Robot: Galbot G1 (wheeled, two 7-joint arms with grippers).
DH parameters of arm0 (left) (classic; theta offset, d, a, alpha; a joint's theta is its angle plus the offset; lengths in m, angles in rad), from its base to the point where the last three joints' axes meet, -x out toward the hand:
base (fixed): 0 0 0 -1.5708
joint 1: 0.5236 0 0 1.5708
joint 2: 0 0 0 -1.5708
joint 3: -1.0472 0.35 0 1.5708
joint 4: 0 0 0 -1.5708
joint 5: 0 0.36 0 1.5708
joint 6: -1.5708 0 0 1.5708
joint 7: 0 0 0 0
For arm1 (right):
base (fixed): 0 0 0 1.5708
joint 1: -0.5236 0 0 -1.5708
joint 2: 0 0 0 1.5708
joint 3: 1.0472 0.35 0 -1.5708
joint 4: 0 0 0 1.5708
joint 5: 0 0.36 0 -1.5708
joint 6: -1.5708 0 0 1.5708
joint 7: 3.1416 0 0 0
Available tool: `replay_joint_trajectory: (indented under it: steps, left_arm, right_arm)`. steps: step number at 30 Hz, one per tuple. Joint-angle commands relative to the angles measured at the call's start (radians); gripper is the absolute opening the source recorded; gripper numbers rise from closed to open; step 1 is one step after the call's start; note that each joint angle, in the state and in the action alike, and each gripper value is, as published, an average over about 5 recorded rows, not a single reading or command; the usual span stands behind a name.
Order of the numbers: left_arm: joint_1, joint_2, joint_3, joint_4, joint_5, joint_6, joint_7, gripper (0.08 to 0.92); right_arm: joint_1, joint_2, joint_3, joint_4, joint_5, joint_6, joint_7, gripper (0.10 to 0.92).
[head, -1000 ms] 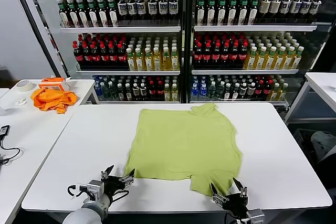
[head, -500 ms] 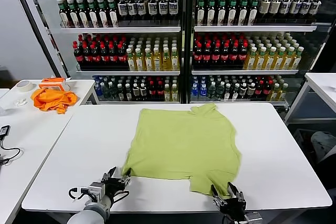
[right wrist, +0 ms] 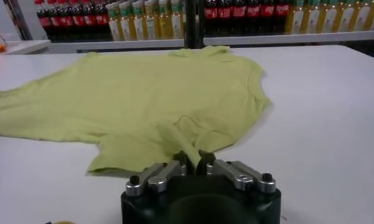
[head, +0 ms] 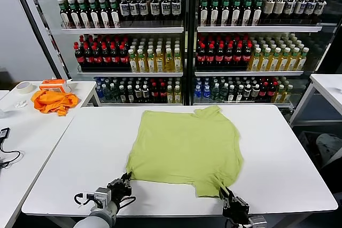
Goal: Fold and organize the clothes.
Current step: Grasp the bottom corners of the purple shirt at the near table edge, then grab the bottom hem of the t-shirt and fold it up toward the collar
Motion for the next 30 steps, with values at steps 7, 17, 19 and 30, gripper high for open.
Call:
replay_joint_trajectory:
  steps: [7, 17, 19, 30]
  left_arm:
    - [0.174, 0.091, -0.063, -0.218, -0.019, -0.004, -0.010, 0.084]
    - [0.386, 0.152, -0.160, -0.363, -0.031, -0.005, -0.032, 0.084]
    - [0.410, 0.159, -0.184, -0.375, -0.033, -0.010, -0.032, 0.084]
    - [0.151, 0.163, -0.168, -0.245, -0.107, -0.123, 0.065, 0.084]
  right_arm:
    - [-0.172, -0.052, 0.123, 0.185, 0.005, -0.015, -0.041, 0.108]
    - [-0.332, -0.069, 0.174, 0.291, -0.022, -0.023, -0.037, 0.108]
    - [-0.325, -0.067, 0.175, 0.301, -0.021, -0.024, -0.037, 0.108]
    - [-0.013, -0.077, 0.156, 0.241, 0.105, -0.128, 0.000, 0.108]
